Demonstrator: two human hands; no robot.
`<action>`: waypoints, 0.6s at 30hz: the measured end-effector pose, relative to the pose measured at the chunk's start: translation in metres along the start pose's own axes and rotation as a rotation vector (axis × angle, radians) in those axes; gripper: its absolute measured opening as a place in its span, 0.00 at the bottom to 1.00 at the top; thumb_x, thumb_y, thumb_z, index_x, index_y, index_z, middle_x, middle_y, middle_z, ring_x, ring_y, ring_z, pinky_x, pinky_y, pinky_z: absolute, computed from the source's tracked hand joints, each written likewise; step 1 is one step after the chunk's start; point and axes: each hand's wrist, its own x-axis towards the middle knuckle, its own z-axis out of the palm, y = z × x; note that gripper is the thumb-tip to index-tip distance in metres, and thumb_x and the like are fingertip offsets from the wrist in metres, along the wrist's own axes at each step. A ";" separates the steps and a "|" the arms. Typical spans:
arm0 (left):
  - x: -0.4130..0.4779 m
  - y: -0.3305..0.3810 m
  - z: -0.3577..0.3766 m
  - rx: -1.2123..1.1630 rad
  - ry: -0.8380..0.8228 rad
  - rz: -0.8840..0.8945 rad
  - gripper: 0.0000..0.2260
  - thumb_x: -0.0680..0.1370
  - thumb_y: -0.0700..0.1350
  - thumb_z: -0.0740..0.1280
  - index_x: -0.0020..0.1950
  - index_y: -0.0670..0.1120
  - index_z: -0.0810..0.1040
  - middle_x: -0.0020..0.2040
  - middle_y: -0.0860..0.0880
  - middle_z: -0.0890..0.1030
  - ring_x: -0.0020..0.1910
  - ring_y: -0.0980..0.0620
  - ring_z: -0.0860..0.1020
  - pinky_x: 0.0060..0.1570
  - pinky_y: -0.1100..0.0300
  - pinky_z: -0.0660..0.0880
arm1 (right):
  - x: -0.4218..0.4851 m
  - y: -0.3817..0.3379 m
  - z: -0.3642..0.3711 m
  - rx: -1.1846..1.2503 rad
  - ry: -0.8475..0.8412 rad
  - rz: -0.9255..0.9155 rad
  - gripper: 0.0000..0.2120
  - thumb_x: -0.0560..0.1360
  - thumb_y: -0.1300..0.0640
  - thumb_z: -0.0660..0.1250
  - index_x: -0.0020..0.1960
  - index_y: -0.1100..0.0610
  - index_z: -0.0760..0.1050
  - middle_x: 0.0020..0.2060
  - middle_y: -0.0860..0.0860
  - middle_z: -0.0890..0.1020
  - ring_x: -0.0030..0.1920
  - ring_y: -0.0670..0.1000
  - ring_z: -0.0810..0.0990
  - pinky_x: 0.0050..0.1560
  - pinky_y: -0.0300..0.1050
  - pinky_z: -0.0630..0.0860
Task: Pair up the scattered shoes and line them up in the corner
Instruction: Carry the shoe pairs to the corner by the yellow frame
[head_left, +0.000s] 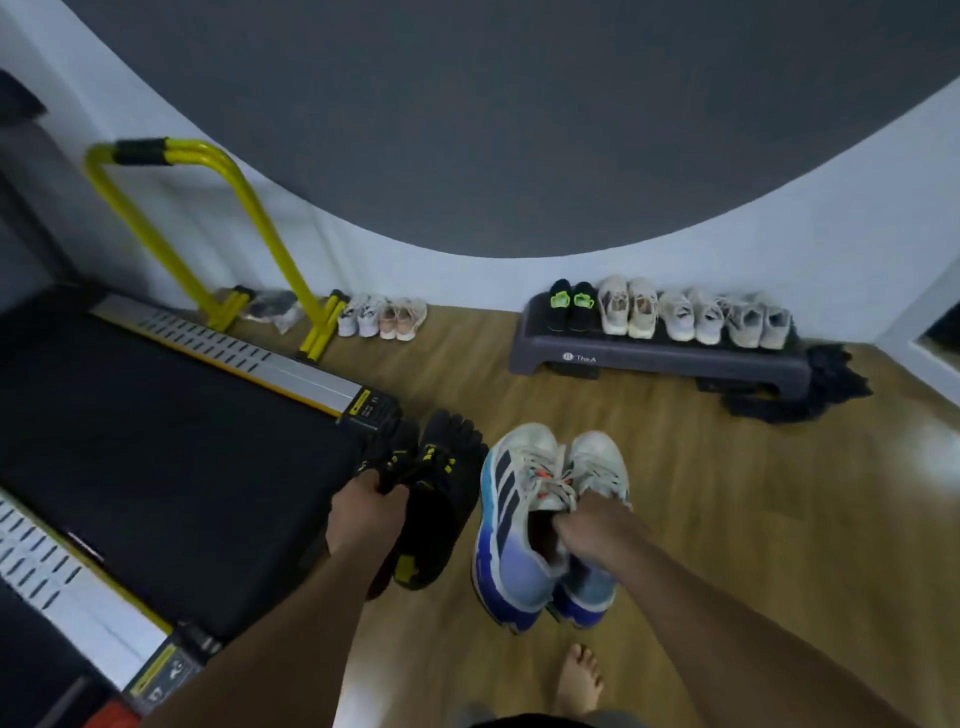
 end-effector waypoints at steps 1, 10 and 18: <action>0.006 0.011 0.003 -0.010 0.012 -0.017 0.08 0.74 0.50 0.66 0.40 0.47 0.74 0.40 0.47 0.78 0.39 0.46 0.78 0.38 0.55 0.74 | 0.010 -0.002 -0.008 -0.014 -0.007 -0.011 0.14 0.74 0.45 0.59 0.54 0.52 0.74 0.54 0.54 0.80 0.53 0.56 0.79 0.55 0.50 0.77; 0.063 0.076 0.023 -0.122 0.057 -0.120 0.05 0.75 0.48 0.66 0.42 0.48 0.76 0.41 0.46 0.79 0.39 0.47 0.78 0.37 0.54 0.76 | 0.093 -0.020 -0.070 -0.038 0.028 -0.052 0.16 0.73 0.45 0.59 0.55 0.51 0.76 0.51 0.53 0.80 0.52 0.56 0.79 0.53 0.49 0.77; 0.147 0.102 0.031 -0.236 0.012 -0.148 0.08 0.76 0.49 0.66 0.51 0.47 0.78 0.44 0.47 0.79 0.41 0.48 0.78 0.33 0.58 0.73 | 0.154 -0.054 -0.103 -0.075 0.092 -0.013 0.12 0.75 0.44 0.59 0.47 0.52 0.74 0.43 0.51 0.80 0.46 0.53 0.79 0.46 0.46 0.77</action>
